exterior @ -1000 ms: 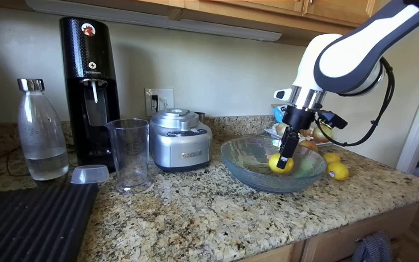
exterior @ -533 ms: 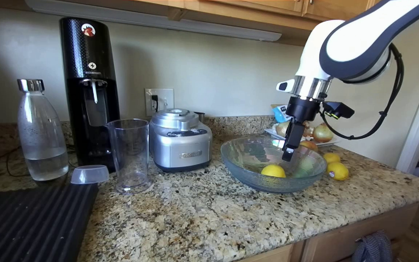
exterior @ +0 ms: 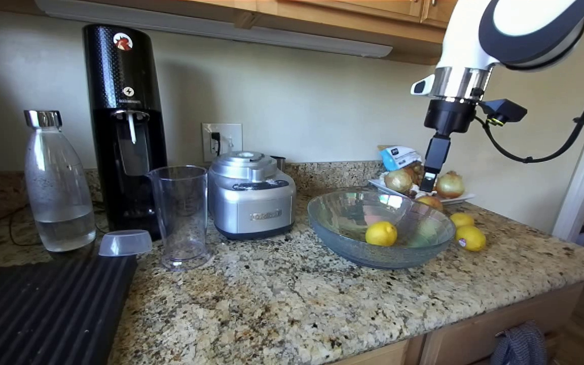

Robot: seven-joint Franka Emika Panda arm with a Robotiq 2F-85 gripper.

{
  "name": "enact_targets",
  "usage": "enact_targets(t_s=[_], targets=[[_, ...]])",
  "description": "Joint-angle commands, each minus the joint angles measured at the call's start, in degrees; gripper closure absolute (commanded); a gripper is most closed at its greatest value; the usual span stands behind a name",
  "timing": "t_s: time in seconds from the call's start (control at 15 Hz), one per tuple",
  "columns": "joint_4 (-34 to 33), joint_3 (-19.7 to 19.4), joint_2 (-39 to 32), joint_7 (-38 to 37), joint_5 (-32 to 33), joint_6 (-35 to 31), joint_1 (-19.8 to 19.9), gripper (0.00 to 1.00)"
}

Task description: Put the lemons and the apple in the glass bowl

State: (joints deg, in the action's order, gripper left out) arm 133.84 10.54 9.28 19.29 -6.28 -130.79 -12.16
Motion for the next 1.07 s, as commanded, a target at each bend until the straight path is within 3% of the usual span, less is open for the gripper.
enact_targets(t_s=[0.0, 0.6, 1.0], targets=[[3.4, -1.9, 5.2, -4.0, 3.9, 2.0, 2.2, 0.00], [9.4, -7.1, 4.1, -10.3, 9.7, 0.3, 8.9, 0.00], [12.5, -9.4, 1.2, -10.5, 7.2, -2.7, 10.3, 0.00]])
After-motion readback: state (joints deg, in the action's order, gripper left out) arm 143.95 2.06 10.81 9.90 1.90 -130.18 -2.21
